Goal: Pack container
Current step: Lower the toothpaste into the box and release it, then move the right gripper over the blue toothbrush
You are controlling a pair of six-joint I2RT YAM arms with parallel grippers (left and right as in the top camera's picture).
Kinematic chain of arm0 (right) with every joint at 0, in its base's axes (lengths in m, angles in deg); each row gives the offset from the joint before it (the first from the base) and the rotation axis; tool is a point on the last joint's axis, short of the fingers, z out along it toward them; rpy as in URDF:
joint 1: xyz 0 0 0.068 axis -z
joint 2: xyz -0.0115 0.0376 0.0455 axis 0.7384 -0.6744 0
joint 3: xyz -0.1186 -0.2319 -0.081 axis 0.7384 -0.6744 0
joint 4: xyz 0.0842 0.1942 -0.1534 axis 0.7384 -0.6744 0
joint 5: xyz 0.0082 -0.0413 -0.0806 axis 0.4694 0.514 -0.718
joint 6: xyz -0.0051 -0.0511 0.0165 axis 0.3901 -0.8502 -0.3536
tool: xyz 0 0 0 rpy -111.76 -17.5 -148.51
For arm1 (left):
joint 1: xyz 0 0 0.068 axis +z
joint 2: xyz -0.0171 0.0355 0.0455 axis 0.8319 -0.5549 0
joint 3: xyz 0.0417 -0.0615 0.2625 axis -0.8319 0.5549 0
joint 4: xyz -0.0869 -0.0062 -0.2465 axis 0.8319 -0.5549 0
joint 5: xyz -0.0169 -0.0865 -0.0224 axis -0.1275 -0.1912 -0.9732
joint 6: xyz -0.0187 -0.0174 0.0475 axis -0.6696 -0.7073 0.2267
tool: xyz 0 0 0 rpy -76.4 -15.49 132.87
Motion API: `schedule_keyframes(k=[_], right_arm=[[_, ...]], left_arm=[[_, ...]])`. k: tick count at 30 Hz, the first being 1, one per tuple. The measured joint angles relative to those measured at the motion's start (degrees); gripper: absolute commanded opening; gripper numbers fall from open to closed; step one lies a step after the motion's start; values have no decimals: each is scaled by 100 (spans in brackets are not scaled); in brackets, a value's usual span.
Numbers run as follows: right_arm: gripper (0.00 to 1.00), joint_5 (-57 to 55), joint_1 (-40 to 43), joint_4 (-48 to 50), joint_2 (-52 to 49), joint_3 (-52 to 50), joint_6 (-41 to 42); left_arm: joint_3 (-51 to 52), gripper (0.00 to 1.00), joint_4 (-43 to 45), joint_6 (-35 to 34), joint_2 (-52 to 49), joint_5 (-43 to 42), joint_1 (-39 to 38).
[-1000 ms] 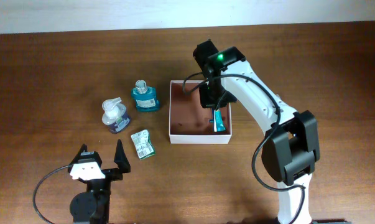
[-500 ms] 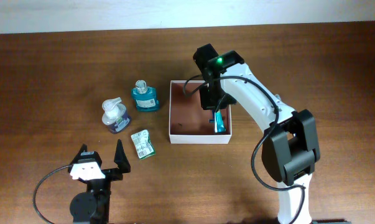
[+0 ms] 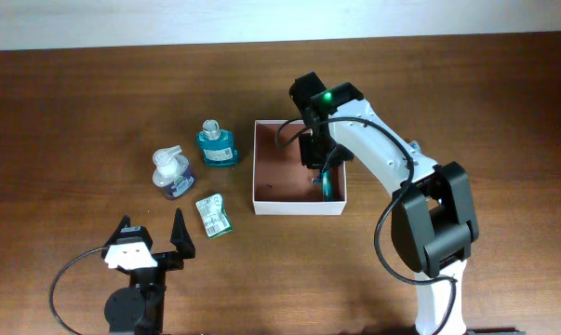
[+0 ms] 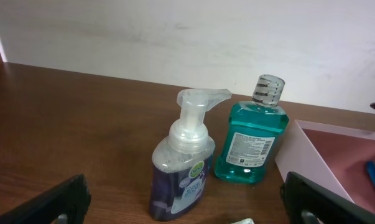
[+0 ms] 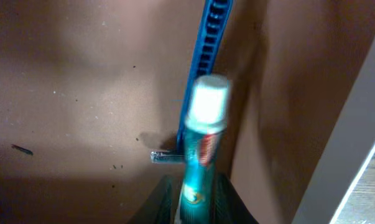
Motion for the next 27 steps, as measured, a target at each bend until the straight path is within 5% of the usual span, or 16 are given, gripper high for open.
schedule_keyframes(k=[9,18,27], right_arm=[[18,0,2,-293,0,122,-24],[17,-173,122,-1648,-2,2011,-221],[18,-654,1305,-2898,2,3167,-671]], left_arm=[[0,99,0,0,0,0,0],[0,99,0,2,4,0,0],[0,99,0,0,4,0,0]])
